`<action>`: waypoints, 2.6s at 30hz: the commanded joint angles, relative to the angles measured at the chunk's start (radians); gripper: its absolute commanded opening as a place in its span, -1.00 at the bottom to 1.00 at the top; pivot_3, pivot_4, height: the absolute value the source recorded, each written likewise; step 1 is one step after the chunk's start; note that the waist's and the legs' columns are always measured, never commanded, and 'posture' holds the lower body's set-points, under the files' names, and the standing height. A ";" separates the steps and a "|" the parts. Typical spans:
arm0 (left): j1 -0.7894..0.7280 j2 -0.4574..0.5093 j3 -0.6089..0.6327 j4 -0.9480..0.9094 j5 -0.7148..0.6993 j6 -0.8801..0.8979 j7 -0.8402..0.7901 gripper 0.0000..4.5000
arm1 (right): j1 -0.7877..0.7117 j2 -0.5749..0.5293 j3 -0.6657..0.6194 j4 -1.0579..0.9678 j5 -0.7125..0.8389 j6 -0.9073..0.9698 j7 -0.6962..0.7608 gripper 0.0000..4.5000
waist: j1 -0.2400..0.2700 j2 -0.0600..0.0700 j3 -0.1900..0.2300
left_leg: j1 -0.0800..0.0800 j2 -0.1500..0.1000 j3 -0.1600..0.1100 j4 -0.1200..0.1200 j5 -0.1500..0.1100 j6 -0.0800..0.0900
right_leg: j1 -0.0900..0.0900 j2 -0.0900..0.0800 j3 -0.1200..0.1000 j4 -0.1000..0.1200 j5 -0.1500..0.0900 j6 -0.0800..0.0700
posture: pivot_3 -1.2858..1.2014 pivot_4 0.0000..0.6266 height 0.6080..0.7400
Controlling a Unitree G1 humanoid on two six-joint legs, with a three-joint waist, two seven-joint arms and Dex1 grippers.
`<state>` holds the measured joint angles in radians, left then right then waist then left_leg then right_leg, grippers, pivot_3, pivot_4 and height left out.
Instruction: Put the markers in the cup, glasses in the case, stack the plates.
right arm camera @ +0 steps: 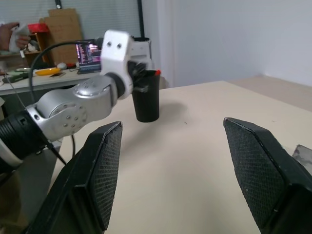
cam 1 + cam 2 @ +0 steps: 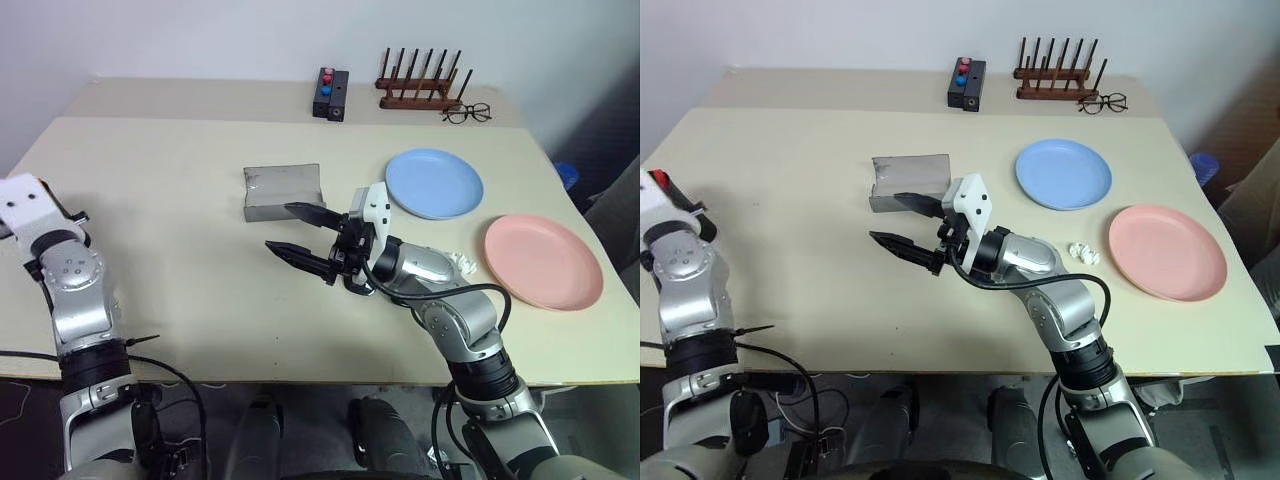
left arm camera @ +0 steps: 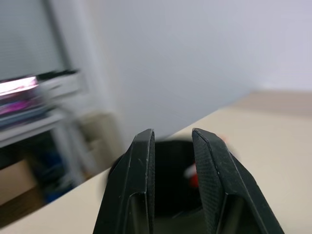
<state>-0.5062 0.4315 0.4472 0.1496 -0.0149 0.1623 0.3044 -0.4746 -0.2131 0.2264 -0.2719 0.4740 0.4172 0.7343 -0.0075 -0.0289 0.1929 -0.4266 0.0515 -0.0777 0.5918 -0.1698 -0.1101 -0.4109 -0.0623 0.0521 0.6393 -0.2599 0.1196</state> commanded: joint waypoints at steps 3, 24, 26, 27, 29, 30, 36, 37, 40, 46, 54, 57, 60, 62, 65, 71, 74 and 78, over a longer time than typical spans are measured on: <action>-0.110 0.064 -0.227 -0.087 -0.177 0.190 -0.481 -0.07 | -0.030 -0.047 -0.044 -0.005 -0.017 -0.025 0.019 0.51 | -0.009 0.000 0.000 | 0.000 0.000 0.000 0.000 0.000 0.000 | 0.004 0.000 0.000 -0.008 0.002 -0.003 | 0.03 -0.52 0.98; -0.579 0.077 -0.772 0.743 0.035 0.109 -1.420 0.79 | 0.182 -0.464 -0.163 -0.308 0.021 0.146 0.120 0.51 | -0.010 0.003 0.002 | -0.008 0.000 0.001 -0.001 -0.003 0.007 | -0.003 0.000 0.001 -0.009 0.000 0.000 | 0.03 -0.52 0.98; -0.591 0.076 -0.760 0.761 0.032 0.096 -1.461 0.41 | 0.195 -0.471 -0.171 -0.324 0.022 0.156 0.110 0.51 | -0.010 0.003 0.002 | -0.008 0.000 0.001 0.000 -0.003 0.007 | -0.003 0.000 0.001 -0.009 0.000 0.000 | 0.03 -0.52 0.98; -0.596 0.076 -0.752 0.769 0.030 0.091 -1.475 0.21 | 0.202 -0.472 -0.174 -0.330 0.022 0.160 0.104 0.51 | -0.010 0.003 0.002 | -0.008 0.000 0.001 0.000 -0.003 0.007 | -0.003 0.000 0.001 -0.009 0.000 0.000 | 0.03 -0.52 0.98; -0.603 0.081 -0.743 0.782 0.035 0.071 -1.488 -0.28 | 0.209 -0.474 -0.172 -0.340 0.020 0.167 0.096 0.51 | -0.010 0.003 0.002 | -0.008 0.000 0.001 0.001 -0.003 0.007 | -0.003 0.000 0.001 -0.008 0.000 0.000 | 0.03 -0.52 0.98; -0.605 0.082 -0.740 0.788 0.038 0.061 -1.490 -0.52 | 0.211 -0.474 -0.171 -0.344 0.020 0.170 0.093 0.51 | -0.010 0.003 0.002 | -0.008 0.000 0.001 0.001 -0.003 0.007 | -0.003 0.000 0.001 -0.008 0.000 0.000 | 0.03 -0.52 0.98; -0.582 0.115 -0.730 0.770 0.051 -0.058 -1.529 -0.99 | 0.207 -0.483 -0.172 -0.351 0.022 0.179 0.093 0.51 | -0.011 0.003 0.002 | -0.008 0.000 0.001 0.001 -0.003 0.007 | -0.003 0.000 0.001 -0.008 0.000 0.000 | 0.03 -0.52 0.98; -0.565 0.131 -0.731 0.744 0.051 -0.096 -1.560 -0.99 | 0.206 -0.486 -0.173 -0.351 0.023 0.179 0.095 0.51 | -0.012 0.003 0.002 | -0.008 0.000 0.001 0.001 -0.003 0.007 | -0.003 0.000 0.001 -0.008 0.000 0.000 | 0.03 -0.52 0.98; -0.470 0.214 -0.730 0.602 0.010 -0.198 -1.731 -0.99 | 0.199 -0.494 -0.175 -0.347 0.024 0.180 0.105 0.51 | -0.017 0.003 0.002 | -0.008 0.000 0.001 0.000 -0.004 0.007 | -0.004 0.000 0.001 -0.008 0.000 0.000 | 0.03 -0.52 0.98; -0.298 0.358 -0.727 0.246 -0.101 -0.076 -1.915 -0.99 | 0.189 -0.517 -0.168 -0.335 0.026 0.186 0.129 0.51 | -0.010 0.004 0.002 | -0.009 0.001 0.001 0.001 -0.004 0.007 | -0.004 0.000 0.001 -0.007 0.000 0.000 | 0.03 -0.52 0.98; -0.188 0.348 -0.774 -0.021 -0.078 0.040 -1.863 -0.99 | 0.163 -0.570 -0.128 -0.261 -0.063 0.165 0.153 0.51 | -0.004 0.004 0.002 | -0.009 0.000 0.001 0.006 -0.004 0.007 | -0.001 0.000 0.001 -0.007 0.000 -0.001 | 0.03 -0.52 0.98; -0.182 0.336 -0.791 -0.016 -0.045 0.029 -1.828 -0.99 | 0.163 -0.592 -0.112 -0.234 -0.110 0.151 0.150 0.51 | -0.009 0.004 0.002 | -0.009 0.000 0.001 0.006 -0.004 0.008 | -0.001 0.000 0.001 -0.007 0.000 -0.001 | 0.03 -0.52 0.98; -0.194 0.309 -0.823 0.009 0.019 0.042 -1.767 -0.99 | 0.152 -0.625 -0.082 -0.185 -0.181 0.153 0.149 0.51 | -0.011 0.005 0.002 | -0.009 0.001 0.001 0.006 -0.004 0.008 | -0.002 0.000 0.001 -0.007 0.000 -0.001 | 0.03 -0.52 0.98; -0.198 0.293 -0.830 0.009 0.027 0.057 -1.750 -0.99 | 0.146 -0.636 -0.068 -0.170 -0.209 0.158 0.147 0.51 | -0.009 0.005 0.002 | -0.009 0.001 0.001 0.006 -0.004 0.008 | -0.002 0.000 0.001 -0.006 0.000 -0.001 | 0.03 -0.52 0.98; -0.205 0.274 -0.830 0.011 0.028 0.106 -1.729 -0.99 | 0.133 -0.639 -0.048 -0.147 -0.256 0.158 0.135 0.51 | -0.005 0.005 0.002 | -0.009 0.000 0.001 0.007 -0.004 0.008 | -0.001 0.000 0.001 -0.006 0.000 -0.001 | 0.03 -0.52 0.98; -0.202 0.263 -0.817 -0.023 0.021 0.177 -1.698 -0.10 | 0.116 -0.634 -0.008 -0.126 -0.328 0.159 0.129 0.51 | -0.009 0.005 0.002 | -0.008 0.000 0.001 0.007 -0.004 0.008 | -0.001 0.000 0.001 -0.006 0.000 -0.001 | 0.03 -0.52 0.98; -0.208 0.247 -0.791 -0.050 -0.015 0.239 -1.677 0.07 | 0.107 -0.634 0.015 -0.118 -0.375 0.161 0.119 0.51 | -0.009 0.005 0.002 | -0.008 0.000 0.001 0.007 -0.004 0.008 | -0.001 0.000 0.001 -0.006 0.000 -0.001 | 0.03 -0.52 0.98; -0.215 0.237 -0.764 -0.083 -0.053 0.309 -1.657 0.07 | 0.089 -0.630 0.034 -0.110 -0.419 0.175 0.110 0.51 | -0.009 0.005 0.002 | -0.008 0.000 0.000 0.007 -0.004 0.008 | -0.001 0.000 0.001 -0.005 0.000 -0.001 | 0.03 -0.52 0.98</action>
<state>-0.7009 0.6652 -0.3597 0.1035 -0.0392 0.4500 -1.3631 -0.3664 -0.8406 0.2655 -0.3767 0.0776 0.5933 0.8516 -0.0168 -0.0238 0.1953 -0.4349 0.0518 -0.0772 0.5991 -0.1737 -0.1019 -0.4120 -0.0619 0.0532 0.6338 -0.2596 0.1190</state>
